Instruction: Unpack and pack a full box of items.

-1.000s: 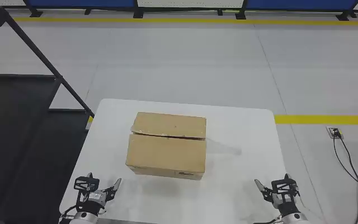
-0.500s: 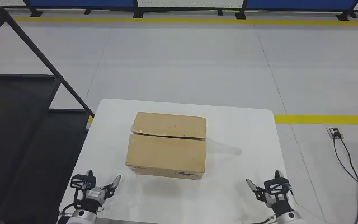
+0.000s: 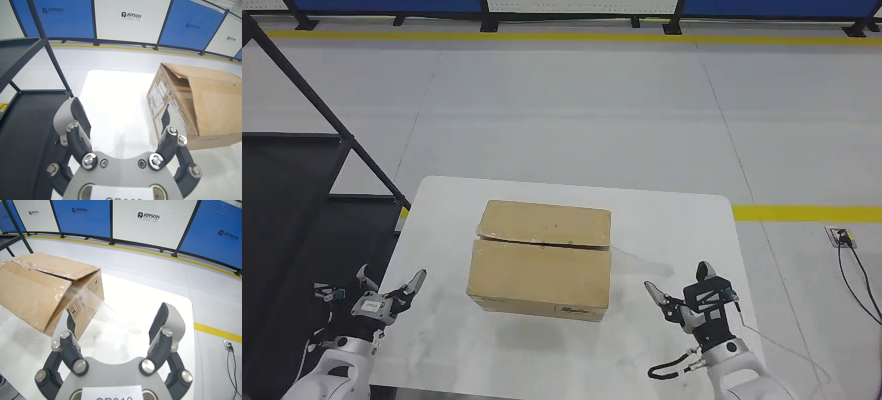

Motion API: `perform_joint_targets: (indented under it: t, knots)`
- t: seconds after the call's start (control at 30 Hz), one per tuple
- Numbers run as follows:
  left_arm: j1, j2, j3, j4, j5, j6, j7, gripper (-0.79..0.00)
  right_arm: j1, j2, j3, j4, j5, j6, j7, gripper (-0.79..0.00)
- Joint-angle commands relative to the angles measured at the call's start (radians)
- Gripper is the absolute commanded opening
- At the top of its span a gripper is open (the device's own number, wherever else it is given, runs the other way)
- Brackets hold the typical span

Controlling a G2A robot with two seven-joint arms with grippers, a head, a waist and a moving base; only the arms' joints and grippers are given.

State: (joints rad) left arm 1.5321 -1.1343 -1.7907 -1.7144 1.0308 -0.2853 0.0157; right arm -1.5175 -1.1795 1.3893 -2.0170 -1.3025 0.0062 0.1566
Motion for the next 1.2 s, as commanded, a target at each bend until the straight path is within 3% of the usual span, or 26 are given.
perform_joint_targets:
  t: [0.0, 0.33, 0.53, 0.7, 0.97, 1.17]
  knots:
    - [0.0, 0.0, 0.0, 0.0, 0.0, 0.0, -0.001, 0.0, 0.006, -0.001, -0.005, 0.002, 0.001, 0.004, 0.004, 0.0]
    - [0.0, -0.001, 0.006, 0.003, -0.021, -0.005, -0.009, 0.0, 0.006, -0.001, -0.005, 0.002, 0.001, 0.004, 0.004, 0.0]
    - [-0.104, -0.001, 0.033, 0.035, -0.132, -0.028, -0.111, 0.0, 0.099, -0.008, -0.031, 0.059, 0.304, -0.192, 0.054, 0.0]
    - [-0.192, 0.002, 0.052, 0.101, -0.191, -0.071, -0.178, 0.0, 0.252, -0.016, -0.035, 0.204, 0.681, -0.33, 0.208, 0.0]
    - [-0.273, 0.008, 0.071, 0.164, -0.301, -0.146, -0.268, 0.0, 0.451, -0.019, -0.074, 0.436, 1.005, -0.381, 0.483, 0.0]
    - [-0.286, 0.009, 0.097, 0.177, -0.295, -0.158, -0.28, 0.0, 0.539, -0.027, -0.124, 0.556, 1.156, -0.428, 0.587, 0.0]
